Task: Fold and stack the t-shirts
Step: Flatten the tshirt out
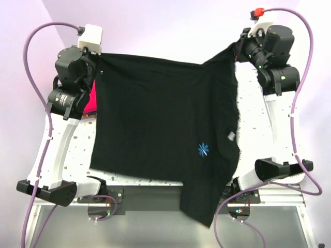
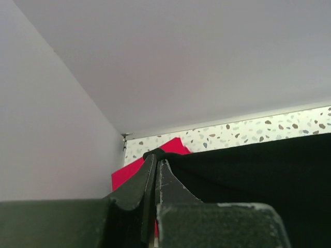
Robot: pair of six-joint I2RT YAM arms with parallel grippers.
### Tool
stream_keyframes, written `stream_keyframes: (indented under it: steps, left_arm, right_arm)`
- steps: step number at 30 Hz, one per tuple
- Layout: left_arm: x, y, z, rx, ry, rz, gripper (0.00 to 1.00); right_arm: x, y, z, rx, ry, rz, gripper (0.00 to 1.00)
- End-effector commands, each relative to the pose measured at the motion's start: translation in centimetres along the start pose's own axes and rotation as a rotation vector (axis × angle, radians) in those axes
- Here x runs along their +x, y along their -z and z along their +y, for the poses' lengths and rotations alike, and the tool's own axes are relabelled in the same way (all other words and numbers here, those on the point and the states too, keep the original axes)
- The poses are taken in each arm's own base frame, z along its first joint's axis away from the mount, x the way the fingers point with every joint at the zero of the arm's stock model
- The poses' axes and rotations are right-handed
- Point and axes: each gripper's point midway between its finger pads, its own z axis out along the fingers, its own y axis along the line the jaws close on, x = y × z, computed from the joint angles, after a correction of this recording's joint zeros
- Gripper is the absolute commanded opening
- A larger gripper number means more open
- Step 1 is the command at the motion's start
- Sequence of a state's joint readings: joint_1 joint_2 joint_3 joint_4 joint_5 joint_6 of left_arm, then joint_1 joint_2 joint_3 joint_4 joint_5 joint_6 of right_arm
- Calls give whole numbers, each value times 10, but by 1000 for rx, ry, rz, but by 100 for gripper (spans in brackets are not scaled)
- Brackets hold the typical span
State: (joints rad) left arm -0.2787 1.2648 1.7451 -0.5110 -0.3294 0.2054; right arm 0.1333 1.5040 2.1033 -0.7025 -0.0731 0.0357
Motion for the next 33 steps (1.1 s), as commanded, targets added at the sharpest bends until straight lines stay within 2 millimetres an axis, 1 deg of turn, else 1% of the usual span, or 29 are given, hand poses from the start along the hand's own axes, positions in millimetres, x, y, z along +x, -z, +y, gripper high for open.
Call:
stream_keyframes:
  steps: [1,2,6,7,9,10,11,12,13,15,16,17,18,19,21,22,23,24,26,27,29,30,32,33]
  left_arm:
    - [-39,24,34,-104,19,-119,0]
    - [-40,26,34,-102,21,-123,0]
    - [-46,36,33,-73,23,-139,0]
    - [-50,44,36,-73,27,-156,0]
    - [-55,53,37,-59,32,-175,0]
    - [-61,64,40,-50,36,-201,0]
    - [-66,70,40,-35,37,-219,0]
    - [-73,82,38,3,37,-249,0]
    - [-81,90,39,18,41,-274,0]
    - [-90,105,36,66,41,-311,0]
    - [-99,121,40,73,51,-347,0]
    - [-103,128,42,80,53,-363,0]
    - [-106,135,41,99,52,-376,0]
    - [-116,151,47,97,61,-415,0]
    - [-126,168,51,108,66,-451,0]
    - [-137,184,58,105,76,-493,0]
    - [-141,192,60,108,83,-513,0]
    - [-147,203,61,121,85,-544,0]
    - [-155,216,66,121,93,-581,0]
    - [-157,219,65,133,91,-590,0]
    - [-156,219,64,136,94,-589,0]
    - [-154,215,63,134,94,-575,0]
    - [-143,196,57,134,87,-525,0]
    - [-137,185,55,121,84,-501,0]
  right_arm:
    - [-61,41,-6,43,41,-191,0]
    - [-62,42,-5,41,40,-196,0]
    - [-71,58,-5,47,42,-227,0]
    - [-77,69,-4,51,43,-245,0]
    - [-81,79,-3,51,43,-260,0]
    - [-86,92,-2,50,44,-282,0]
    - [-89,99,-4,57,73,-290,0]
    - [-93,107,-3,60,74,-306,0]
    - [-100,123,-2,60,73,-336,0]
    - [-111,145,-1,68,75,-379,0]
    - [-119,163,0,70,76,-416,0]
    - [-124,173,1,73,79,-435,0]
    - [-131,187,2,73,80,-464,0]
    - [-136,198,3,73,84,-485,0]
    - [-148,228,2,91,83,-546,0]
    - [-152,237,3,95,85,-565,0]
    - [-155,245,2,100,87,-580,0]
    - [-161,260,2,112,84,-614,0]
    - [-165,269,1,117,86,-634,0]
    - [-169,277,2,118,84,-654,0]
    - [-171,278,2,121,80,-664,0]
    - [-173,277,2,121,80,-670,0]
    - [-172,266,0,124,79,-656,0]
    - [-171,257,-1,126,78,-644,0]
